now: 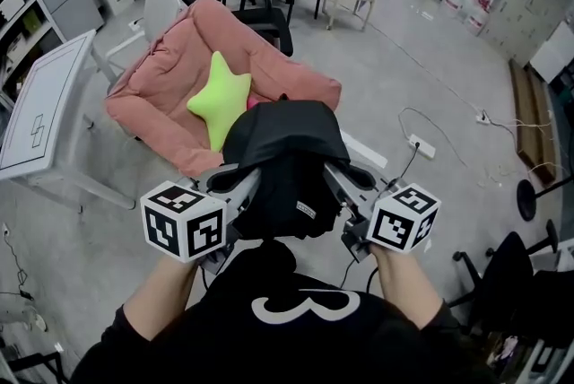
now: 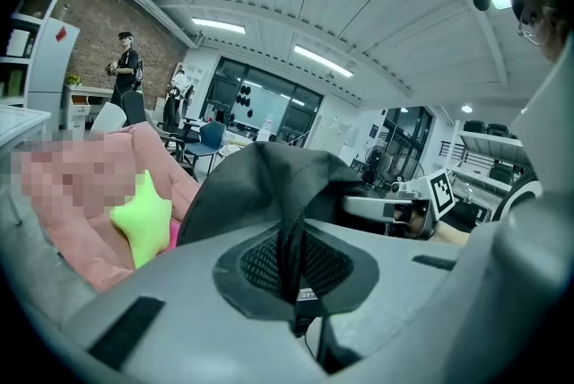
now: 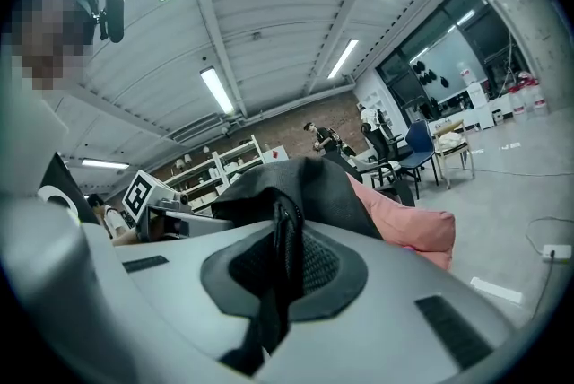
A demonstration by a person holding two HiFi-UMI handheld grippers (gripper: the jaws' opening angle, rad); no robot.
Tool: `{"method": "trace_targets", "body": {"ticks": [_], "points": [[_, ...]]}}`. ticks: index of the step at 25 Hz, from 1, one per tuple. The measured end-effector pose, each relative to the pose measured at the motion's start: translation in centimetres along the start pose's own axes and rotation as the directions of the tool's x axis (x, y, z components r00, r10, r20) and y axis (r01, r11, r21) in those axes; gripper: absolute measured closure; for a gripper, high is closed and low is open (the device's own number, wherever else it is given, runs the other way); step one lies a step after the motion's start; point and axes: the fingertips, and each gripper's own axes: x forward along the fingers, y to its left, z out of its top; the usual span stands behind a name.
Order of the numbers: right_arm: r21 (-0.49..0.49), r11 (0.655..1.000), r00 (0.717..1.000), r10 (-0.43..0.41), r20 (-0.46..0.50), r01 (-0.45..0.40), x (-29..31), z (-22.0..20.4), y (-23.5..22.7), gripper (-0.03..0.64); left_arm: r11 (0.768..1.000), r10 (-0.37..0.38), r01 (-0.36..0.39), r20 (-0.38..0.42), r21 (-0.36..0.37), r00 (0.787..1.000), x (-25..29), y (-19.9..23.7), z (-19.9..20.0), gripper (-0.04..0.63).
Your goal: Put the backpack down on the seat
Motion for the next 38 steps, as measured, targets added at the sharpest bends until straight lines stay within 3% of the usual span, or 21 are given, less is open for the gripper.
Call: {"method": "trace_targets", "body": {"ticks": [12, 20, 25, 33, 38], "points": [[0.031, 0.999, 0.998, 0.037, -0.059, -0.035, 8.4, 6.0, -5.8, 0.603, 0.996, -0.015, 0.016, 0.005, -0.087, 1.0, 4.9, 7.3, 7.2, 0.583], [-0.004, 0.996, 0.994, 0.085, -0.072, -0.086, 15.2, 9.1, -10.1, 0.603, 0.99, 0.036, -0.027, 0.066, -0.138, 0.997, 8.5, 13.6, 10.9, 0.583], [-0.064, 0.992, 0.99, 0.099, -0.098, -0.106, 20.4, 9.8, -13.5, 0.603, 0.98, 0.118, -0.1, 0.098, -0.174, 0.988, 10.9, 18.1, 11.9, 0.583], [-0.065, 0.982, 0.973, 0.165, -0.158, -0.177, 26.2, 11.0, -16.9, 0.603, 0.95, 0.241, -0.212, 0.108, -0.23, 0.964, 13.3, 22.4, 13.4, 0.583], [-0.063, 0.964, 0.946, 0.24, -0.216, -0.259, 29.8, 11.2, -18.5, 0.602, 0.916, 0.326, -0.282, 0.116, -0.286, 0.938, 14.4, 24.8, 13.6, 0.581]]}}
